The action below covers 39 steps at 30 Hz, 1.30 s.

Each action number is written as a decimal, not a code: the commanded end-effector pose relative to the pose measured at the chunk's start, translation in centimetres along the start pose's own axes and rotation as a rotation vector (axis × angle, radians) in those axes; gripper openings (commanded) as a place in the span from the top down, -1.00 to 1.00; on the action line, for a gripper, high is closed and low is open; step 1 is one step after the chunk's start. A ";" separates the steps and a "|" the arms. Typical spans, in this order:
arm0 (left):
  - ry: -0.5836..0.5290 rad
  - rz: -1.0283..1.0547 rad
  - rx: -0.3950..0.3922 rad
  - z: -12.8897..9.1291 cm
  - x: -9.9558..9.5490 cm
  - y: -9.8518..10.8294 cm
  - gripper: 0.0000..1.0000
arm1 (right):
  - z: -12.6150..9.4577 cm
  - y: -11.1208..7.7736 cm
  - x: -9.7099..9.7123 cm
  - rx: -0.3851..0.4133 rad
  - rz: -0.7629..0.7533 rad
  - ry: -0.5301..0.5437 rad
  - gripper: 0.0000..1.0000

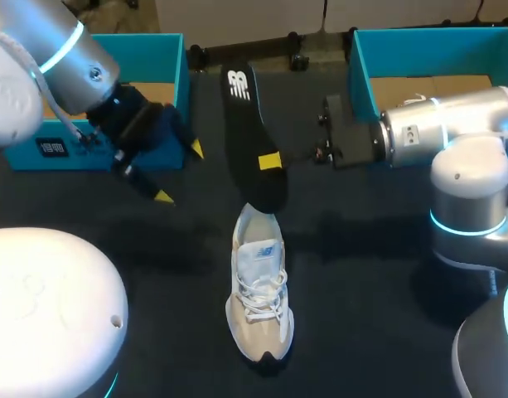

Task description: Take the shoe out of the shoebox, open the shoe tongue, remove and reinsert the insole, then place the shoe into the shoebox

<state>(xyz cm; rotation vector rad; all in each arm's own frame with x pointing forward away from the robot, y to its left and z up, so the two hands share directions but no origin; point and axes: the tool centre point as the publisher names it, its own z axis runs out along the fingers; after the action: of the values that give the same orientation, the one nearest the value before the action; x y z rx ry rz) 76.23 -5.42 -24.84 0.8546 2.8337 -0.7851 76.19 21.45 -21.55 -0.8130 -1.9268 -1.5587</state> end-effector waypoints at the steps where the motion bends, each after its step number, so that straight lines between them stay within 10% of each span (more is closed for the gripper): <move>1: -0.009 -0.032 -0.137 0.6 1.5 -1.1 -1.00 | -0.9 -1.7 0.2 -0.058 -0.025 0.007 1.00; 39: 0.047 -0.335 -0.192 4.6 1.5 0.5 -1.00 | 1.2 -3.4 -1.5 -0.219 -0.056 -0.062 1.00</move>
<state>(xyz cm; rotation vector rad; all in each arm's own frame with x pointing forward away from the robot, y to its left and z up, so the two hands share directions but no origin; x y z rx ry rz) 75.03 -6.69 -29.30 0.3830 3.0754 -0.5128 74.78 21.73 -25.11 -0.9028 -1.8541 -1.8181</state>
